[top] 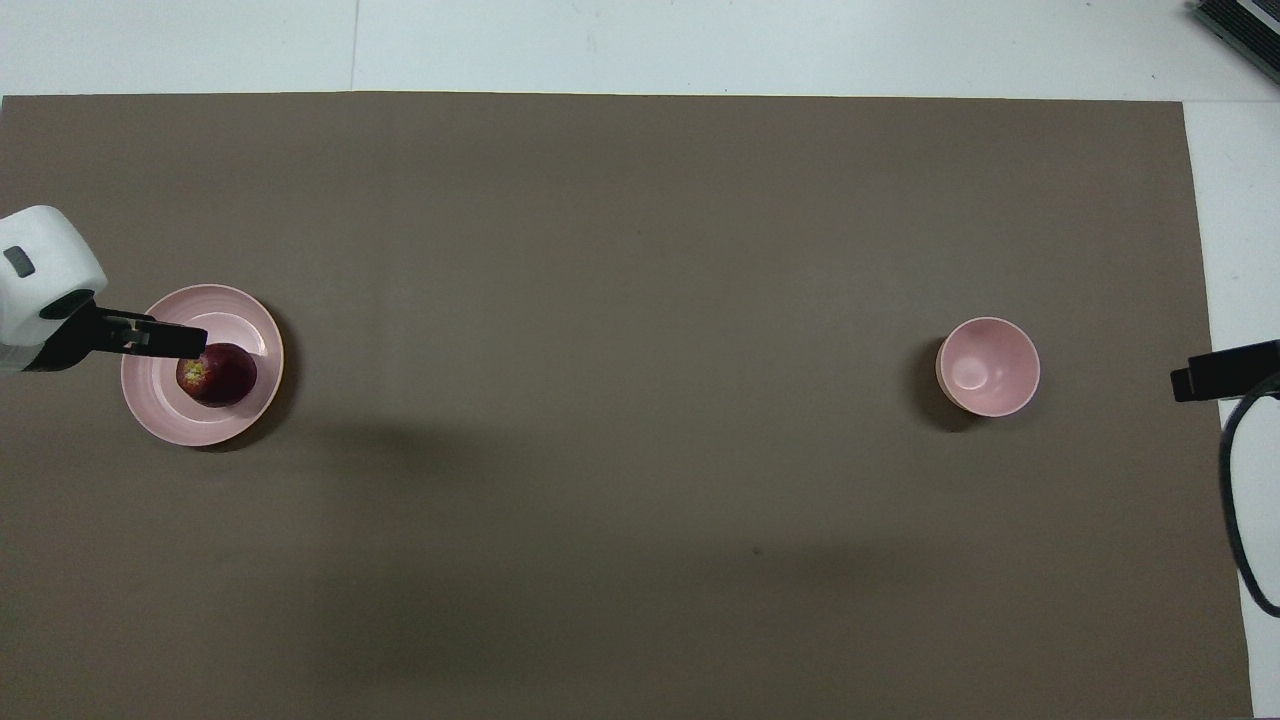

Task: Move apple from plate to bowl
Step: 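Reach the left gripper down over the red apple on the plate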

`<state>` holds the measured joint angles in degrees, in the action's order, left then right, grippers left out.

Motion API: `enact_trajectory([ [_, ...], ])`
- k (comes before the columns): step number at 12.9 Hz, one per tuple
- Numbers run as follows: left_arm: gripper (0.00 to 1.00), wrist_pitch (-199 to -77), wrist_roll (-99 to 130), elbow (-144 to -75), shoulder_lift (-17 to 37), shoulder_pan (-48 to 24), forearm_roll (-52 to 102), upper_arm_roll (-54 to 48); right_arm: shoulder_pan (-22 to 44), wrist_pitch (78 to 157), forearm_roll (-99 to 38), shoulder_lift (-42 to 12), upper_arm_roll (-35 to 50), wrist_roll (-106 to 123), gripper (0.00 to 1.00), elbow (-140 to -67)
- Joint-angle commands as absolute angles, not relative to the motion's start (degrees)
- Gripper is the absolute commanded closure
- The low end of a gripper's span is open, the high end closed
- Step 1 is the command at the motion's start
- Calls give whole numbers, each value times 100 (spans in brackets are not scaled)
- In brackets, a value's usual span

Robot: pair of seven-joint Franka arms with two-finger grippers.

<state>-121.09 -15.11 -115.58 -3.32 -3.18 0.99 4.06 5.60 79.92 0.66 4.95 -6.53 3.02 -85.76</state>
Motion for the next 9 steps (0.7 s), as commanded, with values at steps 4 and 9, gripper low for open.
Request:
enact_trajectory([
  [4,0,-12901,-1951,-11892,289,-1,324,422,501,7919,-26,589,-633,457,0,-8631],
  [9,0,-13464,-2241,-12181,633,132,703,431,501,7919,-18,589,-633,457,0,-8622],
])
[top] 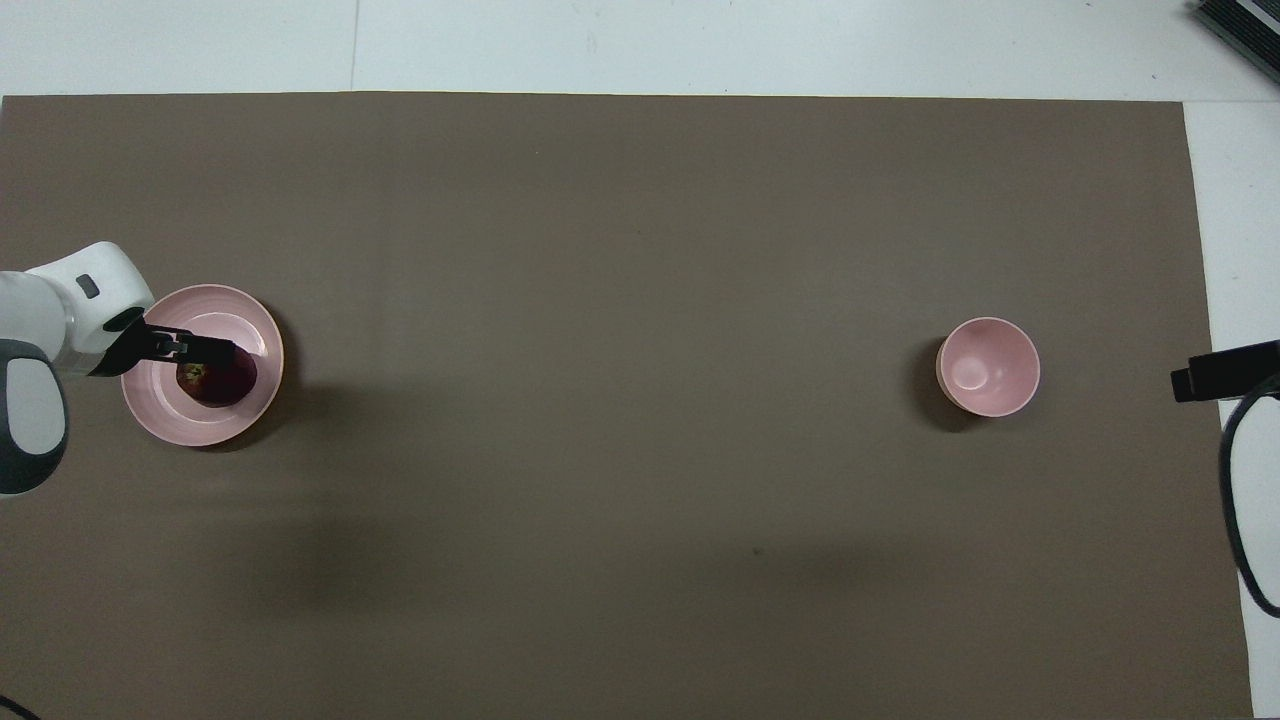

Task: Move apple from plate to bowl
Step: 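Reach the left gripper down over the red apple on the plate, then close the left gripper on the red apple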

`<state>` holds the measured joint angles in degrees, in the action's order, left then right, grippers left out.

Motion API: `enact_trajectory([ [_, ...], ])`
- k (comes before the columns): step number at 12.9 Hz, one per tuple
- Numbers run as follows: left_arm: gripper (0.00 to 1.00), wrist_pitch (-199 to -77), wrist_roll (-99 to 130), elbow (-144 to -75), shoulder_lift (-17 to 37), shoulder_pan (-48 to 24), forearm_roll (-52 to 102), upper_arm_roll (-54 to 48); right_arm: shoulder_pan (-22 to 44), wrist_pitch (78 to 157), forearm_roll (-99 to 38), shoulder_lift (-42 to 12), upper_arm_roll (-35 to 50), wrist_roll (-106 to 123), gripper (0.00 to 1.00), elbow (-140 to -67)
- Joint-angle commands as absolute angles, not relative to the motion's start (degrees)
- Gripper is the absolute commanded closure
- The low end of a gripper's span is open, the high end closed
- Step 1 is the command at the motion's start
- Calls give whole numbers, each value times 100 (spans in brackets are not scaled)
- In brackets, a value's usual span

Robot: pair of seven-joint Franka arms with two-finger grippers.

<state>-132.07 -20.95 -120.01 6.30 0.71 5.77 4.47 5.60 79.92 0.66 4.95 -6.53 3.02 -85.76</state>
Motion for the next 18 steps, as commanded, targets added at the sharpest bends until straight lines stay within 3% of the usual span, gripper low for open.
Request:
enact_trajectory([
  [1,0,-13482,-2241,-12269,642,132,703,431,501,7919,-18,589,-633,457,0,-8622],
  [5,1,-13517,-2241,-12437,624,149,703,439,501,7919,-18,589,-633,457,0,-8622],
  [7,13,-13579,-2241,-12437,624,158,703,439,501,7919,-26,589,-633,457,0,-8622],
  [8,24,-13570,-2241,-12437,624,184,703,431,501,7919,-26,589,-633,457,0,-8622],
  [11,88,-13517,-2250,-12410,624,193,703,431,501,7919,-26,589,-633,457,0,-8622],
  [12,97,-13535,-2250,-12393,615,202,703,439,501,7919,-26,589,-633,457,0,-8622],
  [18,100,-13080,-2206,-12138,46,202,694,404,501,7919,-26,589,-633,457,0,-8622],
])
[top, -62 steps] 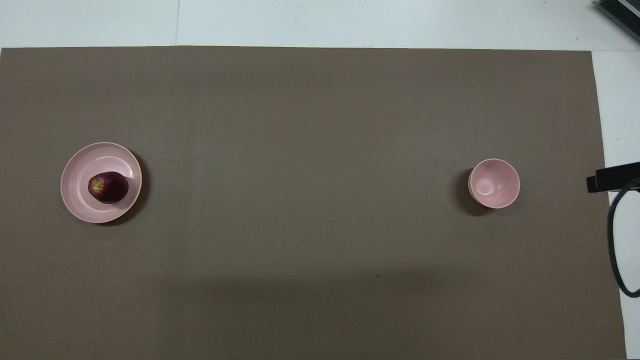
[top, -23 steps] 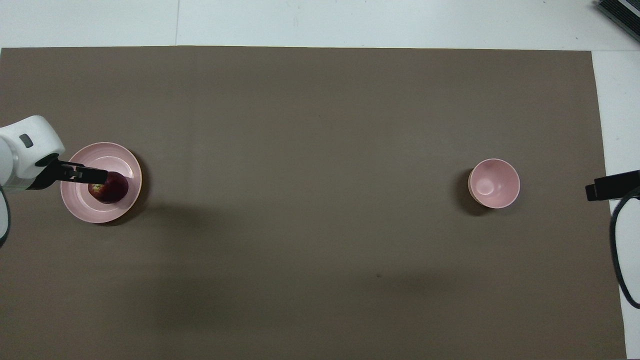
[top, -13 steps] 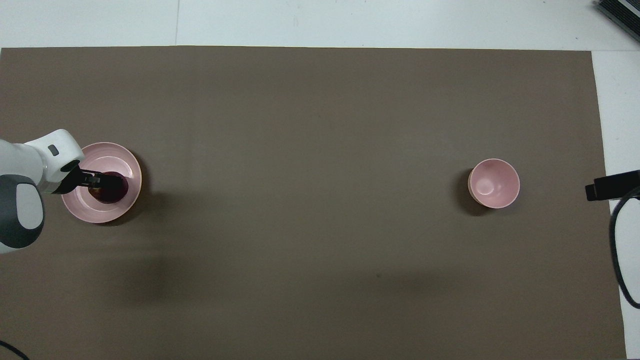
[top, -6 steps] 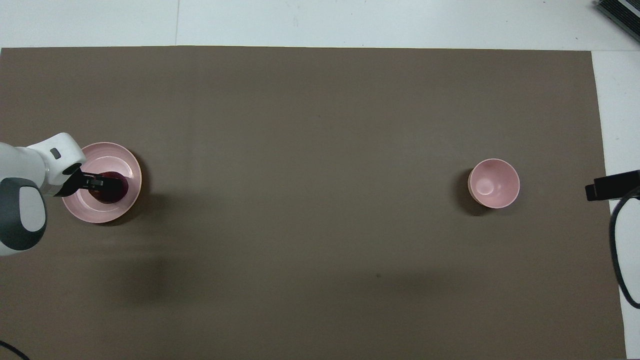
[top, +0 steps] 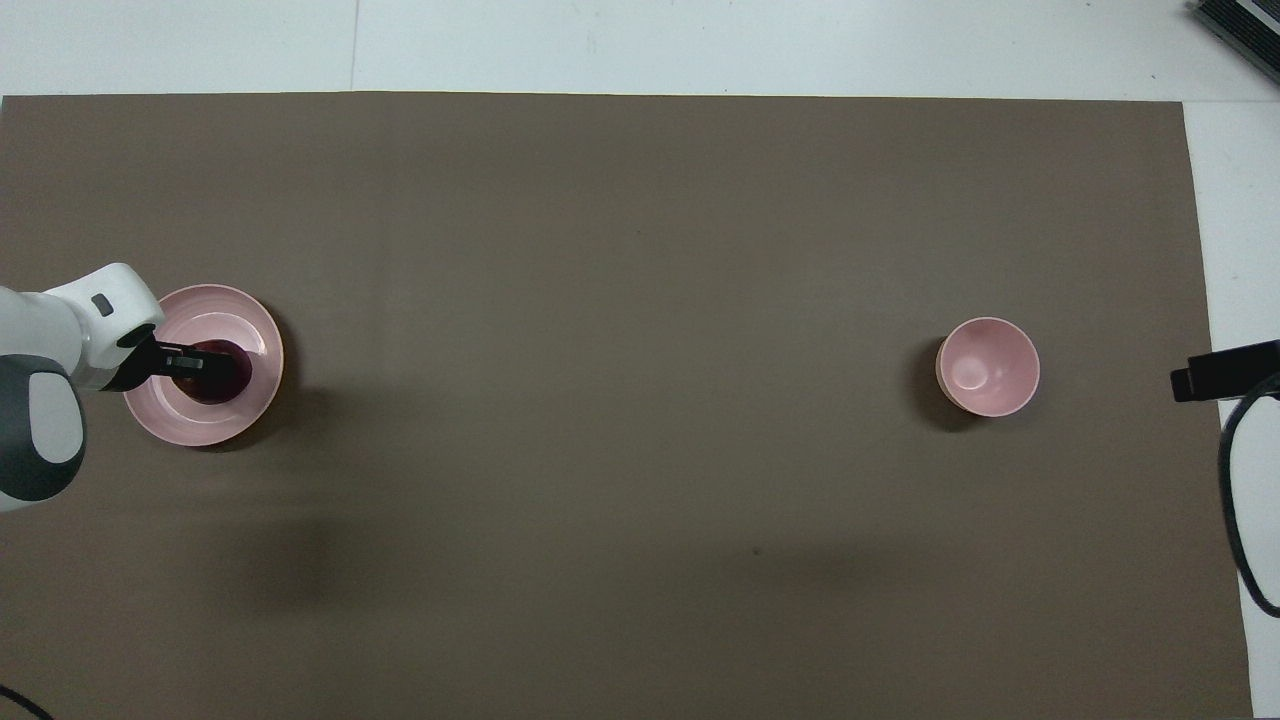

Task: Move apple from plate to bowl
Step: 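Close the left gripper on the red apple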

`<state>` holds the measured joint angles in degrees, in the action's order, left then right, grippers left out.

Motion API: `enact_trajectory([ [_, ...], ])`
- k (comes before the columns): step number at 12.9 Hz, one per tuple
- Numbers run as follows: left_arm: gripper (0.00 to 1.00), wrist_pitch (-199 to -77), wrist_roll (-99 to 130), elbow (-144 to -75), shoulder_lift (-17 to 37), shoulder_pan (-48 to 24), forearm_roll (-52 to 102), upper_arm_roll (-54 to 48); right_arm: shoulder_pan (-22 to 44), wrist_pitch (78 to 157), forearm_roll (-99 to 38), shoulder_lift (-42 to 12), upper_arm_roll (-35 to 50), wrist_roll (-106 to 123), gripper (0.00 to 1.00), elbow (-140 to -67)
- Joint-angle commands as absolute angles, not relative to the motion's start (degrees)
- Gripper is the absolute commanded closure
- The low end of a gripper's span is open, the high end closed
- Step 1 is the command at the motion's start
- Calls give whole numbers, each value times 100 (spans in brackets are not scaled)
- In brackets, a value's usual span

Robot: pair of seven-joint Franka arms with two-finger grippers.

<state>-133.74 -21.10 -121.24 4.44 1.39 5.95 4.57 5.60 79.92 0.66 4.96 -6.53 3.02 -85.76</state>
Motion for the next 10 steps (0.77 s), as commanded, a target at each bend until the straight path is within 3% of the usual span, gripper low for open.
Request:
enact_trajectory([
  [1,100,-12782,-2197,-12059,-113,185,703,378,501,7919,-26,589,-633,457,0,-8622],
  [6,100,-10990,-2171,-11488,-579,141,1930,308,466,7579,-18,642,-650,501,0,-8649],
  [10,100,-10679,-1383,-11479,-817,141,3055,19,510,7540,-44,720,-624,388,0,-8736],
])
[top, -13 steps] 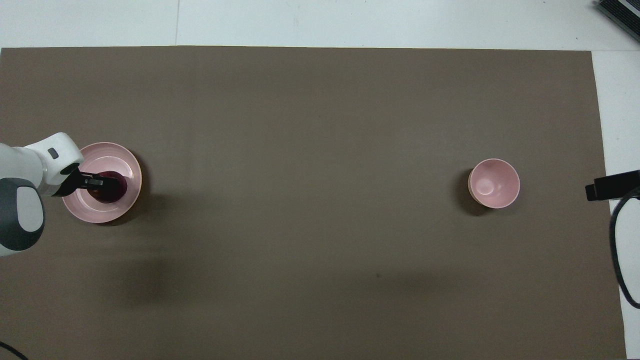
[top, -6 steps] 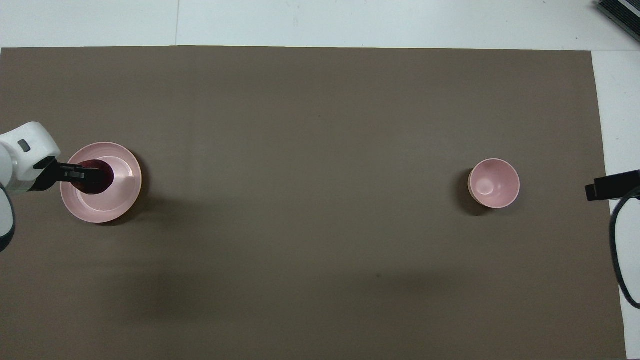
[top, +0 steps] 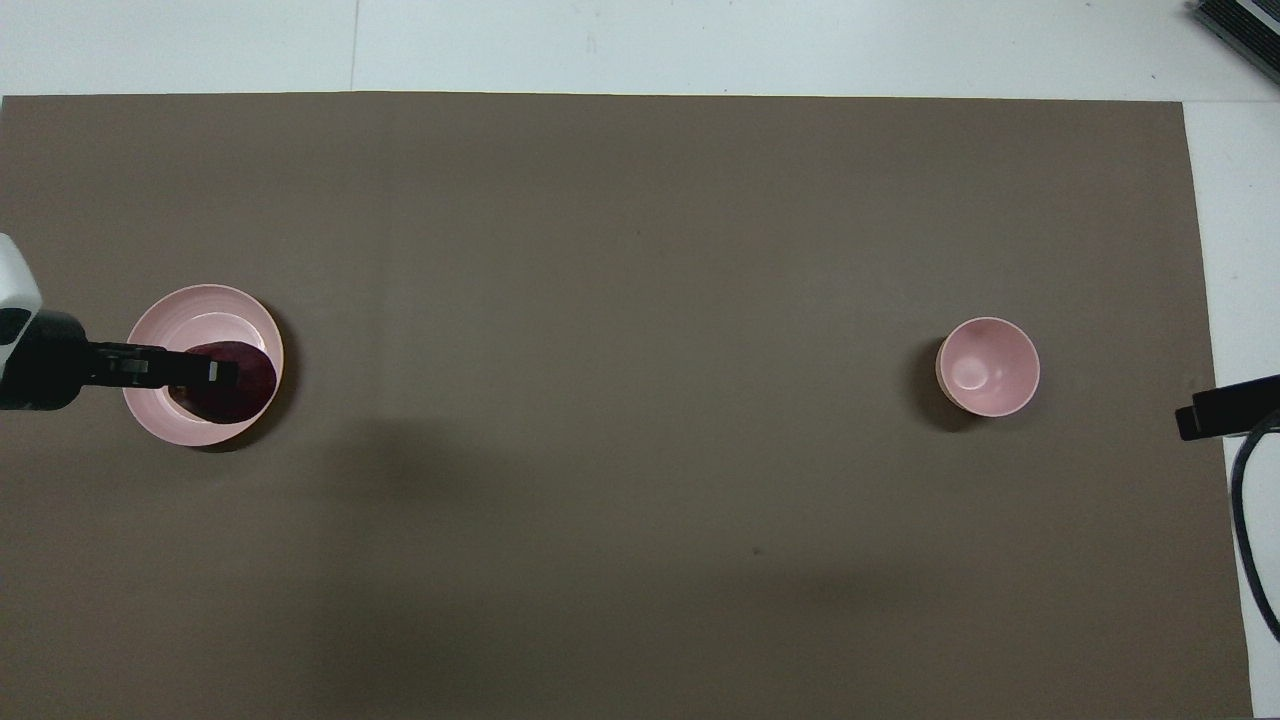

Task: Move apple from plate to bowl
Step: 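Close the left gripper on the red apple, then lift the apple with the left gripper while the right gripper approaches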

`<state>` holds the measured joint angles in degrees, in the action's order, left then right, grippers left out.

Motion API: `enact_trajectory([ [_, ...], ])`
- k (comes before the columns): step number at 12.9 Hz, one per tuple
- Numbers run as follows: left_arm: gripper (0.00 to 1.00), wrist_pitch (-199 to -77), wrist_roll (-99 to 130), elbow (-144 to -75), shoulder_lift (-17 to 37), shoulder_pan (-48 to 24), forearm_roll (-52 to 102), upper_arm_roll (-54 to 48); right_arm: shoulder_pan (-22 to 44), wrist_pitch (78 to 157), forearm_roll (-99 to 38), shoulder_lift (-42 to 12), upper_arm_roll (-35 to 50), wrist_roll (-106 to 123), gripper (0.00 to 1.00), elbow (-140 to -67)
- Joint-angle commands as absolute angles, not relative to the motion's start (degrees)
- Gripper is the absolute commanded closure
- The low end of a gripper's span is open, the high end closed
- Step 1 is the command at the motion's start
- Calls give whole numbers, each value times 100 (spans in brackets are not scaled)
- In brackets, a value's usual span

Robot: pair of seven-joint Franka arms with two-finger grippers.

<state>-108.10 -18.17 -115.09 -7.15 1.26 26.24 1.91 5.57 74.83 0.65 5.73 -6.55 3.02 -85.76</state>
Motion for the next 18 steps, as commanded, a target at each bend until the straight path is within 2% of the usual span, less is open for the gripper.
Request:
enact_trajectory([
  [1,100,-10696,-1101,-11479,-826,141,3424,-9,510,7689,-61,721,-624,300,0,-8771],
  [3,100,-10827,-1011,-11444,-817,141,4162,-323,510,7804,-358,712,-624,-138,0,-8929],
  [6,100,-11399,-424,-11435,-809,123,4832,-1097,588,8392,-833,651,-624,-1104,0,-9316],
  [10,100,-11461,-133,-11443,-852,114,5535,-1677,975,9218,-1888,291,-615,-3282,0,-9343],
  [14,100,-11777,9,-11496,-905,114,6360,-1950,1090,9623,-2871,-104,-615,-4408,0,-9343],
  [18,100,-12970,18,-11540,-940,114,6898,-2512,1546,10273,-3812,-360,-615,-5956,0,-9360],
])
